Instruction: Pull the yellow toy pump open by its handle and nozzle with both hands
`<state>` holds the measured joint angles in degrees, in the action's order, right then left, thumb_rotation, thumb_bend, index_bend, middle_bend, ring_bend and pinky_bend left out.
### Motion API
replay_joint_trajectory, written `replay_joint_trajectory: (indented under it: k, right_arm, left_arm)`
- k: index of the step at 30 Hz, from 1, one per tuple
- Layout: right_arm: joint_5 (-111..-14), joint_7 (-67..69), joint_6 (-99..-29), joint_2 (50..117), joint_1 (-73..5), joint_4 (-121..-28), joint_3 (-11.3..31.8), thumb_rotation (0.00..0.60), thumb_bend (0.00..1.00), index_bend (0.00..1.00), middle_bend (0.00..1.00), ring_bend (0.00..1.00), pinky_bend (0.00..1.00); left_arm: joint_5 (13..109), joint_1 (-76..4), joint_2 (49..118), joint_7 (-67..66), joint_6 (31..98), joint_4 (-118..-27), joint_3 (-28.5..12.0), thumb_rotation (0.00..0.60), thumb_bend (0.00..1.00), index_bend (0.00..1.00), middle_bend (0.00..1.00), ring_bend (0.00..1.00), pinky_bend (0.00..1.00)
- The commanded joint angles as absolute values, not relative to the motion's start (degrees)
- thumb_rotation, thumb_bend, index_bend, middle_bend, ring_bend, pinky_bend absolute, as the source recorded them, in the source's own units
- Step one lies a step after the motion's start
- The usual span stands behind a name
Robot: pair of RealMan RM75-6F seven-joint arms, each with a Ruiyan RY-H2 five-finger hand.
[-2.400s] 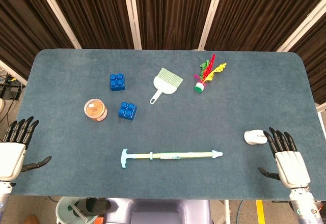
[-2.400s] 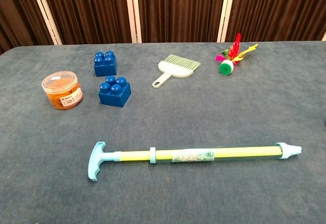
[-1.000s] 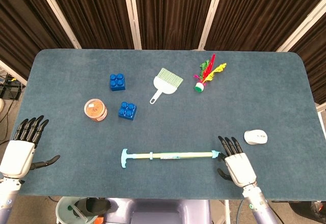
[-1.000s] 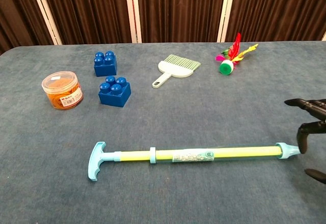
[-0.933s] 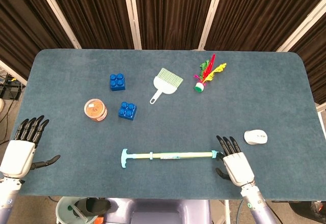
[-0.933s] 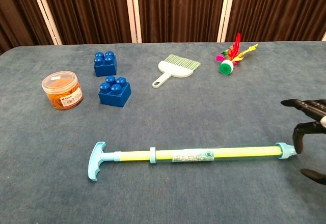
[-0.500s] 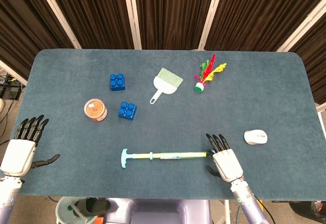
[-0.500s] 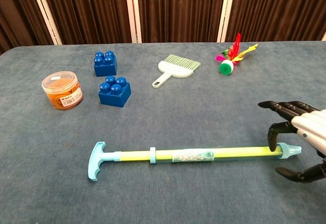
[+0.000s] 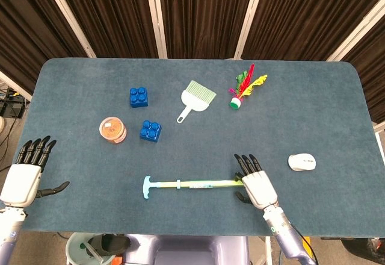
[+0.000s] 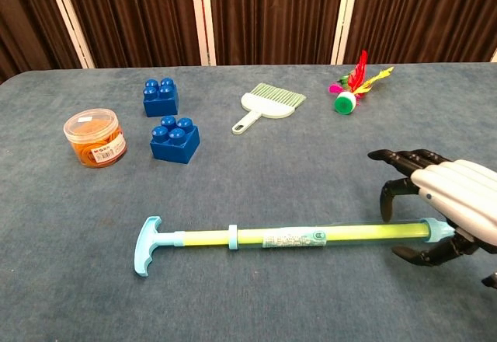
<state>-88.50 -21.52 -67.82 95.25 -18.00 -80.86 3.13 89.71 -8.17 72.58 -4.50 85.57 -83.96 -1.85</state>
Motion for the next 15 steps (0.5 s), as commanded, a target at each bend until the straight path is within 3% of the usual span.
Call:
replay_joint_trajectory:
  k: [1, 10, 15]
  right_arm:
    - [-87.8, -21.6, -66.8, 96.0, -18.8, -80.1, 3.4, 0.600, 0.32, 0.47, 0.00, 0.00, 0.00]
    - [-86.3, -22.2, -65.3, 97.2, -20.8, -78.5, 4.1, 0.600, 0.32, 0.47, 0.00, 0.00, 0.00]
    - [-85.7, -21.9, -65.5, 96.9, -21.1, -78.0, 4.3, 0.600, 0.32, 0.52, 0.00, 0.00, 0.00]
  left_arm:
    - [89.5, -8.2, 72.6, -4.6, 85.5, -83.9, -2.0, 0.600, 0.04, 0.00, 0.00, 0.00, 0.00]
    - [88.3, -8.4, 72.9, -5.1, 84.5, -83.5, -2.2, 0.600, 0.04, 0.00, 0.00, 0.00, 0.00]
    - [87.9, -8.6, 73.1, -5.7, 83.9, -83.4, -2.1, 0.600, 0.04, 0.00, 0.00, 0.00, 0.00]
